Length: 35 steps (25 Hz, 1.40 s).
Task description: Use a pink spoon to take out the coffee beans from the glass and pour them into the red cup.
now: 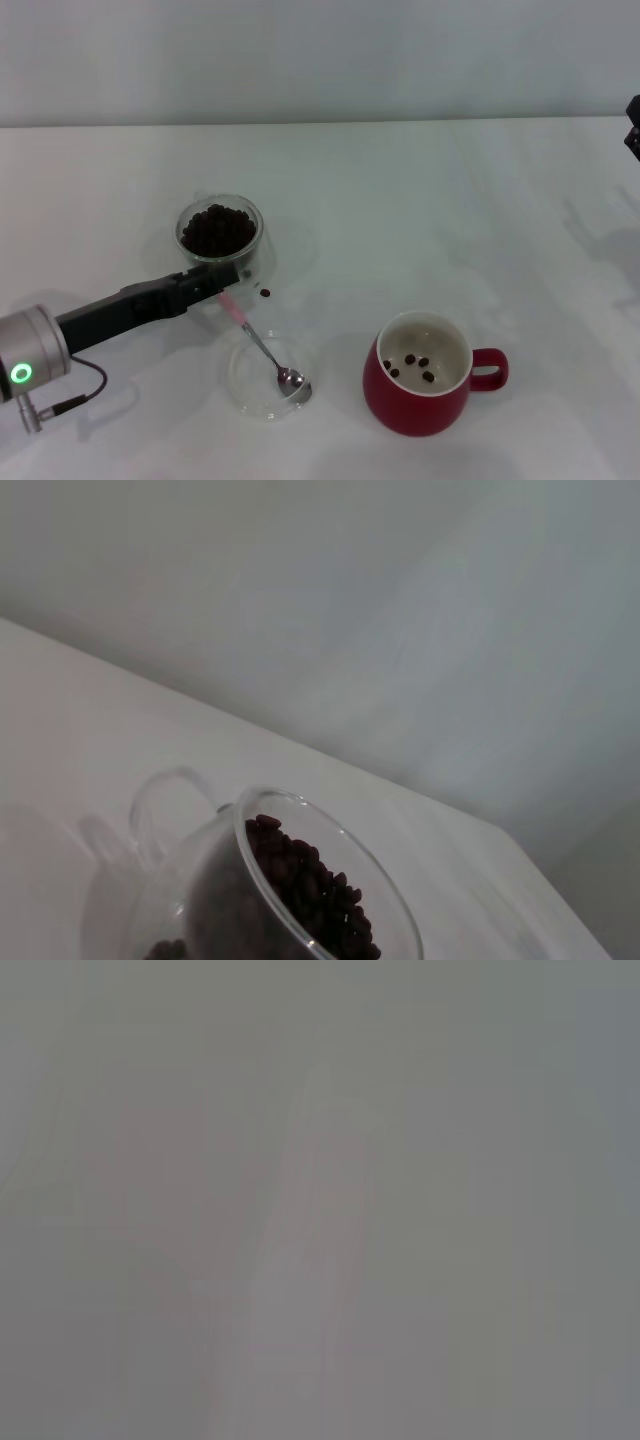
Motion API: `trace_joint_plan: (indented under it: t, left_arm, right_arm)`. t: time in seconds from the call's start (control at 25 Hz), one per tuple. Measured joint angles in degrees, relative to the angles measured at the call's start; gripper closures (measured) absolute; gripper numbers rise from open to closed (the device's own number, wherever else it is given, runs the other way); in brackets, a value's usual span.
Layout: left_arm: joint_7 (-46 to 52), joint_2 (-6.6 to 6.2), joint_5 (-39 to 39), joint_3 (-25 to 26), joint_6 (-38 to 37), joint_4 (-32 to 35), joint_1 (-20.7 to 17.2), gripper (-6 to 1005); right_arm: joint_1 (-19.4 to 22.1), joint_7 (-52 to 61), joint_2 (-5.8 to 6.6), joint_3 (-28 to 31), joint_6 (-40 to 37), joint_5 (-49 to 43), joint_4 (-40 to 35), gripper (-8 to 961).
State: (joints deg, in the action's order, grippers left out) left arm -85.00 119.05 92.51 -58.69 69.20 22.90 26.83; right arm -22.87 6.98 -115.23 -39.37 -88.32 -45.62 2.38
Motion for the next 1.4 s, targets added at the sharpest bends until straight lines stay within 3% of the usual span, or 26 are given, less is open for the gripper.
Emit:
trace_joint_plan:
  t: [0.32, 0.44, 0.8, 1.08, 1.4]
  left_arm:
    - [-3.4, -0.06, 2.1, 0.0, 0.1, 0.5, -3.2, 407]
    - [-5.0, -0.17, 3.2, 0.1, 0.0, 0.5, -4.6, 237]
    - [-8.0, -0.50, 4.3, 2.4, 0.4, 2.6, -8.1, 214]
    - [-12.0, -0.56, 4.5, 4.8, 1.4, 9.3, -13.4, 214]
    - [-24.3, -0.45, 4.3, 19.5, 5.3, 10.0, -16.9, 215]
  right_arm:
    - [0.2, 0.7, 0.01, 0.0, -0.5, 0.0, 0.1, 118]
    - [0.1, 0.7, 0.01, 0.0, -0.5, -0.1, 0.2, 118]
    - [-0.3, 0.8, -0.06, 0.0, -0.8, -0.1, 0.3, 118]
    - [-0.4, 2.7, -0.15, 0.0, -2.2, -0.1, 0.4, 118]
    - [0.2, 4.0, -0.17, 0.1, -4.7, -0.1, 0.5, 118]
